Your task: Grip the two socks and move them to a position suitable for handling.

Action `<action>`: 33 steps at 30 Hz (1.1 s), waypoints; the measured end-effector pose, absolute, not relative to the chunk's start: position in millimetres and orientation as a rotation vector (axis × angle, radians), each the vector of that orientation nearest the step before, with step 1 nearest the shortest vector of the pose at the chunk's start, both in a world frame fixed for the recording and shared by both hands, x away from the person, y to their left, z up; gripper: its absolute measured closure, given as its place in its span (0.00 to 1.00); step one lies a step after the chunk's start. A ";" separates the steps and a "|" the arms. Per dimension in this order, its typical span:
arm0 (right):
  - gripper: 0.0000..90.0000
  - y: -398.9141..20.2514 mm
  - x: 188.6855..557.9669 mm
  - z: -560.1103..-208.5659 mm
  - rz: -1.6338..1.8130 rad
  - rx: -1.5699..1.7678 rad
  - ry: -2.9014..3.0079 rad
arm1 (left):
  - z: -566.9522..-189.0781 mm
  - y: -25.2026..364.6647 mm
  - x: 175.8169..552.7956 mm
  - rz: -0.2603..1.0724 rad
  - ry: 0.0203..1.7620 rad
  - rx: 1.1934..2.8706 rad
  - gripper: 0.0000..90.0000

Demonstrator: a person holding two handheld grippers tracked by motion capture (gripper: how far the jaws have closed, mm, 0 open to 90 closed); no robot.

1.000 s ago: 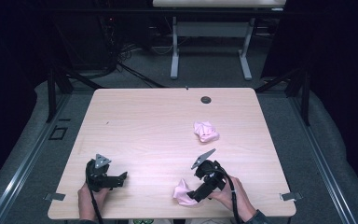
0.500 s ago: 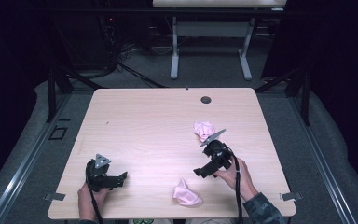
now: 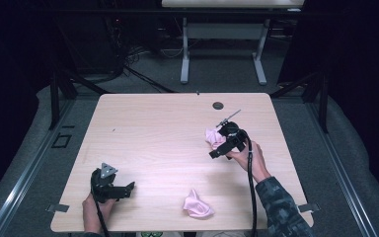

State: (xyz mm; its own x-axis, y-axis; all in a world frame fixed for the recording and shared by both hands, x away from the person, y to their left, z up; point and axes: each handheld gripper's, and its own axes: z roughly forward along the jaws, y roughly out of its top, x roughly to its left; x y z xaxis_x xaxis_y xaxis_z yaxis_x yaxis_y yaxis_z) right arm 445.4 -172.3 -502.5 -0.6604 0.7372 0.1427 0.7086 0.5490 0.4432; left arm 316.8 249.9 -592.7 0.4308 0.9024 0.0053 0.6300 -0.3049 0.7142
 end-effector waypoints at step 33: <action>0.90 -174.6 510.7 -544.9 0.583 1.502 2.594 | -592.7 250.0 316.7 0.547 1.287 2.045 0.01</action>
State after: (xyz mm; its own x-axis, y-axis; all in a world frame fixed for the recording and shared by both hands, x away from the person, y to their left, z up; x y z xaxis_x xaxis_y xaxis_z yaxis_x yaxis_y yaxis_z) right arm 510.7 -174.6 -544.9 -0.5130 0.8509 0.1131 0.8175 0.4441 0.3667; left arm 316.7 250.0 -592.7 0.4308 0.9024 0.0050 0.6301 -0.3048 0.7142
